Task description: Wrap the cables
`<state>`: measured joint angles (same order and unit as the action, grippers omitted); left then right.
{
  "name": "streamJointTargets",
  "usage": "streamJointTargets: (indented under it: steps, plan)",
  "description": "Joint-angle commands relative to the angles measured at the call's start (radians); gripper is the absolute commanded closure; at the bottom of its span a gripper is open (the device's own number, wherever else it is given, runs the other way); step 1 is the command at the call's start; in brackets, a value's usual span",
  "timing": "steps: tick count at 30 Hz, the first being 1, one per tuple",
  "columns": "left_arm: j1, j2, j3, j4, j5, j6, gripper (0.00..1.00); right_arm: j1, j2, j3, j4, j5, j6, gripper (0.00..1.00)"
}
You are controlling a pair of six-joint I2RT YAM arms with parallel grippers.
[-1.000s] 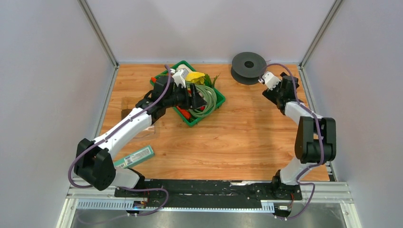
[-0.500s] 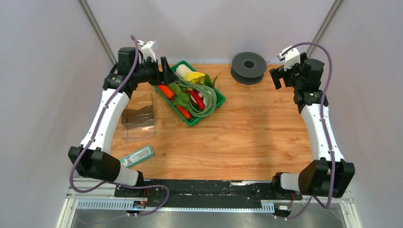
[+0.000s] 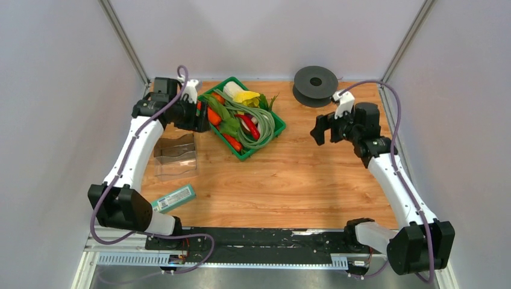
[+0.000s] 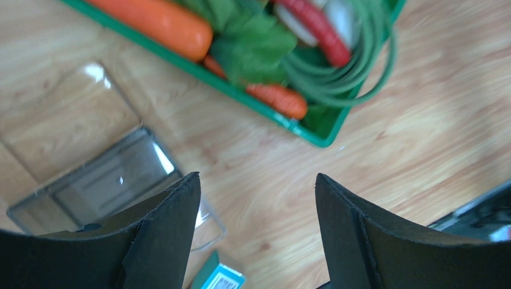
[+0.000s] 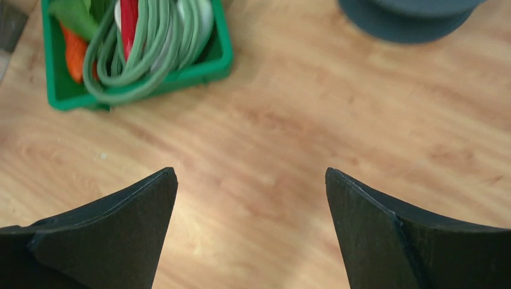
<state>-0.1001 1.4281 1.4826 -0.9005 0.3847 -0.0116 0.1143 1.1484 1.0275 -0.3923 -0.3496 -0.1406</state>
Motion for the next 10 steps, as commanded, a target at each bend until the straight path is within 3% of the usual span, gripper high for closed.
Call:
streamJointTargets:
  steps: [1, 10]
  plan:
    - [-0.105, -0.086, -0.114, -0.015, -0.182, 0.113, 0.23, 0.027, -0.087, -0.098, 0.015, 0.02, 0.085, 0.0]
    - [-0.164, -0.187, -0.194, 0.041, -0.248, 0.095, 0.22, 0.027, -0.182, -0.106, 0.0, 0.064, 0.061, 0.0]
